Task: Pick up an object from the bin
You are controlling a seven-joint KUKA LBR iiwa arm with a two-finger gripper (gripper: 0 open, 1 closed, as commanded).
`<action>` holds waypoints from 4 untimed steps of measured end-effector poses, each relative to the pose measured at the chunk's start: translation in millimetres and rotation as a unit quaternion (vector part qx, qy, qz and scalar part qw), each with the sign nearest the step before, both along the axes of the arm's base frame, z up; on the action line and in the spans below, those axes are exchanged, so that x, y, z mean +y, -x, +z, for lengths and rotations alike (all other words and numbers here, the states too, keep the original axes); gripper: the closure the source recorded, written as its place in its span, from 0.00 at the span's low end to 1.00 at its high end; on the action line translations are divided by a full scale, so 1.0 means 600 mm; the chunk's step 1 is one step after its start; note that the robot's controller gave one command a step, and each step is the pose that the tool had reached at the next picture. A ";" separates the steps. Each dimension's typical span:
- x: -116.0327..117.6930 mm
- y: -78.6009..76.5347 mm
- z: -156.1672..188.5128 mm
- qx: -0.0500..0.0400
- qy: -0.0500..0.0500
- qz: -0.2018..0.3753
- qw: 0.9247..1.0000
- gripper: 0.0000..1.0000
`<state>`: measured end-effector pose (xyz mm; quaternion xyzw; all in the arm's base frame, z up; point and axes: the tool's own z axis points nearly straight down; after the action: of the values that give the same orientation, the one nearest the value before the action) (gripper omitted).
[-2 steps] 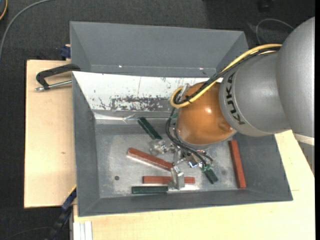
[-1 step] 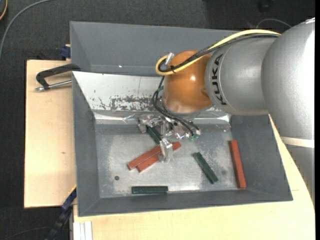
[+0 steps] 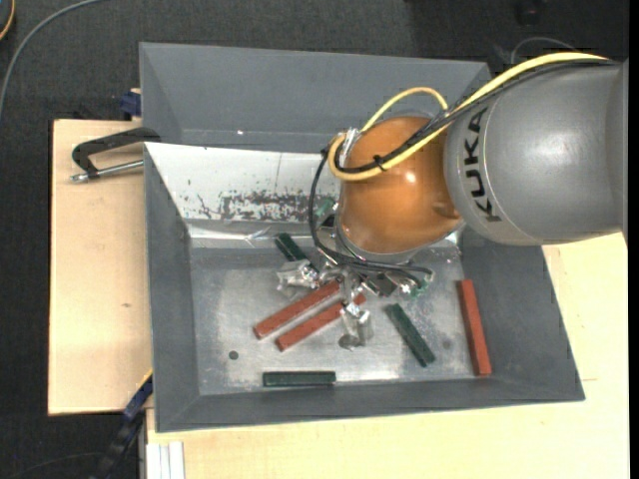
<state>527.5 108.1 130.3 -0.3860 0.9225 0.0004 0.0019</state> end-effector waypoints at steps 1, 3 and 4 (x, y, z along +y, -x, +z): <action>0.055 0.000 -0.101 0.002 0.000 0.104 0.995 0.00; 0.039 -0.027 -0.100 -0.001 0.000 0.189 0.982 0.00; 0.040 -0.027 -0.099 0.000 0.000 0.189 0.982 1.00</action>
Offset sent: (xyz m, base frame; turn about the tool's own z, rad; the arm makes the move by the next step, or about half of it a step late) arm 0.0003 0.0310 -0.0603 -0.2102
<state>543.5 132.2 71.1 -0.5532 0.8330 0.0006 0.0022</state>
